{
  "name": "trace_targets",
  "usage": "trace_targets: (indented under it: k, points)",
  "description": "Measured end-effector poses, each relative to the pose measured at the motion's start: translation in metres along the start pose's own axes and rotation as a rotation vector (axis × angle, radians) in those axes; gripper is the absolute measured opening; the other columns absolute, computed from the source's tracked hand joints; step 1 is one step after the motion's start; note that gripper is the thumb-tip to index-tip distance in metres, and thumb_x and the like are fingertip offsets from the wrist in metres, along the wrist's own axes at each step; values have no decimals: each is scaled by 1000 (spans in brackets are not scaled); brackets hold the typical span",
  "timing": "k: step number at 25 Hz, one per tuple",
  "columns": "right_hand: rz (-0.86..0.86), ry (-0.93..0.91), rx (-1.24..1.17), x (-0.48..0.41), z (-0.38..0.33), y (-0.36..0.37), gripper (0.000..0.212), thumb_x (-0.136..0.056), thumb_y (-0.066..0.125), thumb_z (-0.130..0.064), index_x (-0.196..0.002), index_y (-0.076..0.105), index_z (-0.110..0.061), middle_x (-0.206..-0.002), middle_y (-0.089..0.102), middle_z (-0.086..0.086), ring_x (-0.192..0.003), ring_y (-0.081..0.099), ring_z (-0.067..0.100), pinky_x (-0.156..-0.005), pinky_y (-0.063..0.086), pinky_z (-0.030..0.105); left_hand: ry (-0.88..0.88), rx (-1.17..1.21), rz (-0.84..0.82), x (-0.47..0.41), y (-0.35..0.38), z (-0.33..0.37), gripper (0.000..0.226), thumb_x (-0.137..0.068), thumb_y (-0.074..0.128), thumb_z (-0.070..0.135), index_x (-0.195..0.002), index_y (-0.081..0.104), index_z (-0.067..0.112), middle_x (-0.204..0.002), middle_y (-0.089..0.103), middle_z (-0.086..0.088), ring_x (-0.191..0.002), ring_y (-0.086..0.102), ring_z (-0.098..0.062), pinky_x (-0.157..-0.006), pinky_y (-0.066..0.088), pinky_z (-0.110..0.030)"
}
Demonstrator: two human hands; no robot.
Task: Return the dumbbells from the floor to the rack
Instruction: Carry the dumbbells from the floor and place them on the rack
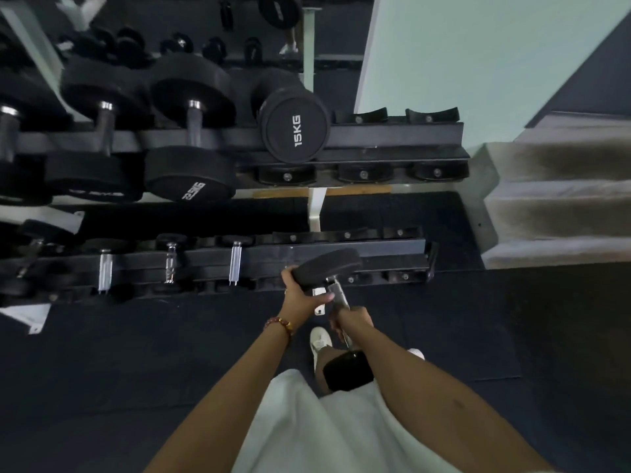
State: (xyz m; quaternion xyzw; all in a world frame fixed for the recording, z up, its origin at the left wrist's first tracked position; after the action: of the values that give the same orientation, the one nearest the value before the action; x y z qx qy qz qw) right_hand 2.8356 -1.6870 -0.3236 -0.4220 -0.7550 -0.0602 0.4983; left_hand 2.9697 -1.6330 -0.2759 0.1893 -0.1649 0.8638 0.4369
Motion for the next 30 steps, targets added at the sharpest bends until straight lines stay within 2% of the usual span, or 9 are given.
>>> trace_targets:
  k: [2, 4, 9, 11, 15, 18, 23, 27, 30]
  points:
    - [4, -29, 61, -22, -20, -6, 16, -57, 54, -20, -59, 64, -8, -57, 61, 10, -45, 52, 22, -51, 44, 28, -25, 92, 93, -25, 0, 5, 61, -73, 74, -6, -112, 31, 14, -103, 50, 3, -95, 55, -12, -79, 51, -19]
    - [-20, -26, 111, -36, -34, -7, 12, -59, 56, -16, -61, 63, -7, -52, 57, 9, -42, 50, 21, -48, 43, 26, -78, 116, 163, -49, -9, 1, 50, -75, 73, -3, -106, 38, 12, -101, 52, -1, -100, 56, -22, -85, 51, -33]
    - [-80, 26, 150, -56, -47, 7, 10, -43, 56, -12, -50, 56, -5, -41, 49, 5, -35, 43, 17, -47, 37, 25, -138, -91, 89, -81, -38, 3, 42, -72, 78, 3, -85, 41, 17, -91, 54, -2, -93, 55, -23, -83, 51, -39]
    - [-131, 14, 199, -57, -60, 14, 6, -48, 57, -11, -44, 54, -8, -33, 47, 1, -33, 42, 14, -46, 36, 22, -162, -116, 123, -83, -50, -1, 43, -71, 79, 4, -79, 39, 19, -88, 55, -3, -90, 57, -25, -75, 51, -36]
    - [-180, 11, 306, -84, -85, 31, 21, -57, 58, -8, -37, 53, -8, -31, 47, 1, -33, 42, 16, -42, 35, 21, -191, -165, 179, -105, -74, -4, 43, -70, 77, 2, -72, 38, 20, -74, 50, 1, -79, 52, -20, -60, 39, -26]
    - [-171, -14, 283, -115, -96, 54, 7, -48, 57, -11, -45, 52, -9, -35, 46, -1, -41, 42, 18, -45, 33, 24, -162, -293, 135, -132, -85, -8, 34, -71, 75, 5, -86, 44, 8, -78, 53, -2, -82, 57, -25, -63, 39, -26]
    - [-219, 8, 72, -189, -91, 94, 34, -71, 67, -4, -47, 44, -9, -35, 36, 1, -30, 29, 13, -37, 21, 19, -43, -613, -7, -195, -96, -12, 51, -72, 76, 17, -116, 52, 5, -106, 66, -10, -101, 64, -26, -78, 48, -30]
    - [-233, 50, 23, -245, -74, 132, 27, -76, 64, -1, -54, 49, -9, -36, 38, -1, -30, 30, 12, -36, 23, 17, 2, -774, -55, -243, -100, -39, 37, -75, 72, 13, -105, 50, 16, -100, 68, -5, -95, 67, -22, -77, 54, -28]
    - [-293, 18, -7, -276, -70, 158, 7, -67, 64, -7, -68, 58, -3, -48, 46, 7, -31, 30, 11, -37, 23, 18, 85, -906, -63, -262, -103, -53, 44, -77, 69, 14, -117, 50, 19, -101, 68, -4, -94, 67, -20, -77, 55, -27]
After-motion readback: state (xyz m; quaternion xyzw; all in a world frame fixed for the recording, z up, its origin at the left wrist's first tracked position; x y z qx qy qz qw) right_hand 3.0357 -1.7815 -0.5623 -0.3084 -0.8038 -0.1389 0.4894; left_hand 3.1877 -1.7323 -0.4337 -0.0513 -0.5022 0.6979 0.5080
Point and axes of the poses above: each hand's wrist, its own x-axis away from the middle knuckle, its own y-axis out of the palm, z = x × y, the point moved 6 cm from there along -x, towards the middle knuckle
